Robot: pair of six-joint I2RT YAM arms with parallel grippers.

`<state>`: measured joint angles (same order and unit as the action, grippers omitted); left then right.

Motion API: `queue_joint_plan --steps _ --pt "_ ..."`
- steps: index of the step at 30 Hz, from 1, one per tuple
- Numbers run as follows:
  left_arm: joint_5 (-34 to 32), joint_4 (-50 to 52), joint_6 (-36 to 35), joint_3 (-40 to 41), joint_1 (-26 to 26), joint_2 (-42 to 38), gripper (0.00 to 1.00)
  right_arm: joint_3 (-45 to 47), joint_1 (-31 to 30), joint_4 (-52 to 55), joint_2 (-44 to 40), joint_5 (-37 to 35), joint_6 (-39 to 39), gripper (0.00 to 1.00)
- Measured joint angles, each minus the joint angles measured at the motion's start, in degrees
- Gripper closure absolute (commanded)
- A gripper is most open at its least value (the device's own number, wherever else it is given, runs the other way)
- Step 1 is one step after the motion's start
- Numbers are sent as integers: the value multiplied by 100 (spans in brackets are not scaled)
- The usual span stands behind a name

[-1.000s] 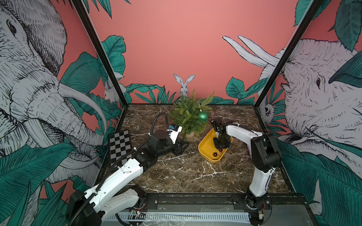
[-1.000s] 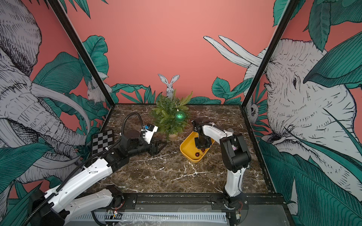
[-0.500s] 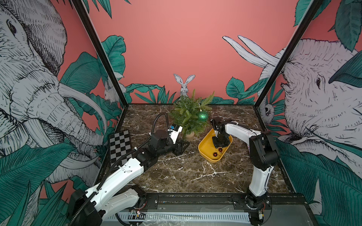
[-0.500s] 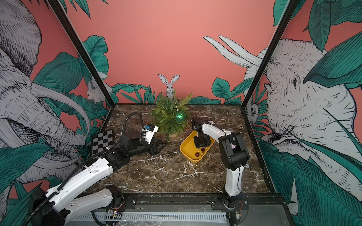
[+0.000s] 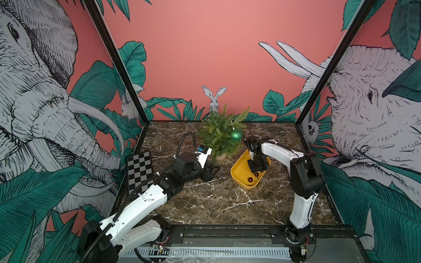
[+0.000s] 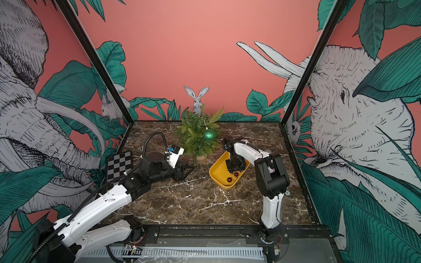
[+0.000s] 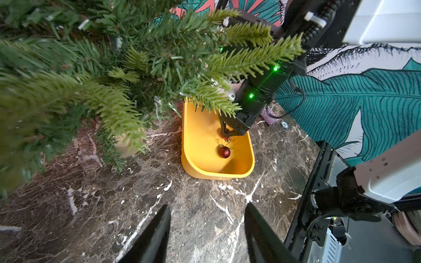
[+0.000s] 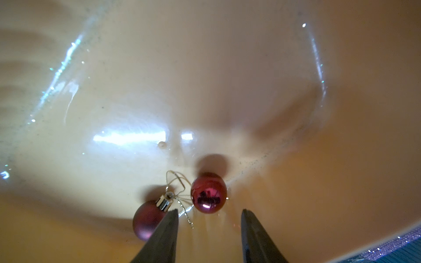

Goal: Decorate the small christmas tree with ornaments
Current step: Pick up an ornament from the container.

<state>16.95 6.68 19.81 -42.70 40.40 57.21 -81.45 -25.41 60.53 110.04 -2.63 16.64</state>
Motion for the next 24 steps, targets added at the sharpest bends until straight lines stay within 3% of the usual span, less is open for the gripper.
queue_joint_plan --steps 6,12,16,21,24 --pt "-2 -63 9 11 0 0 46 0 -9 9 319 13 -61 57" --pt "-11 -68 11 33 0 -17 46 0 -9 -83 487 24 -63 73" --pt "-26 -68 11 44 0 -26 47 0 -9 -146 468 26 -50 77" --pt "-26 -70 9 44 0 -26 47 22 -9 -238 131 -13 -35 78" --pt "-24 -70 9 44 0 -26 47 164 -9 -415 -516 -35 -28 78"
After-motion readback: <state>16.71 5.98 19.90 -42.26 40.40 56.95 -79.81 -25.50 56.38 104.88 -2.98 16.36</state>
